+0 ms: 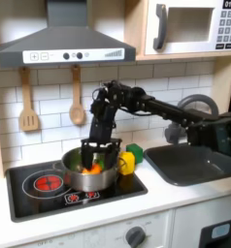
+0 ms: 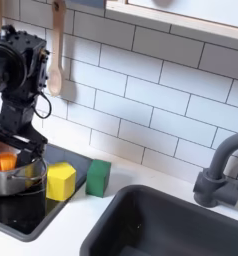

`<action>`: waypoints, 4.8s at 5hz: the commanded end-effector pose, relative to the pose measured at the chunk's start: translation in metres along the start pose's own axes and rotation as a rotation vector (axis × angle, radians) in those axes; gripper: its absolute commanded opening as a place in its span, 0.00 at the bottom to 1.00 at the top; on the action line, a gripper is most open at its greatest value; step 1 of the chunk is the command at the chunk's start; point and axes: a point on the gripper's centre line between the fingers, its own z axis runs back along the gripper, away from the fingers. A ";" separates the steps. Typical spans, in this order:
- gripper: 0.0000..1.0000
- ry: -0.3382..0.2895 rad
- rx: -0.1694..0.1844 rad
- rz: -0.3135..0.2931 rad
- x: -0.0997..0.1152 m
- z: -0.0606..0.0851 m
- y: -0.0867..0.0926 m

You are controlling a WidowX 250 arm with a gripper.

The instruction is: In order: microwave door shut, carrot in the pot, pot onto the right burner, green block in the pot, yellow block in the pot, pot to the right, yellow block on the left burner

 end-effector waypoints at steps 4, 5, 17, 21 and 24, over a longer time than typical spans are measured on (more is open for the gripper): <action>1.00 -0.096 -0.063 -0.103 0.003 0.053 -0.061; 1.00 -0.096 -0.086 -0.118 0.000 0.048 -0.069; 1.00 -0.117 -0.090 -0.298 0.003 0.013 -0.077; 1.00 -0.013 -0.136 -0.257 -0.014 -0.011 -0.087; 0.00 -0.059 -0.142 -0.209 -0.008 -0.002 -0.087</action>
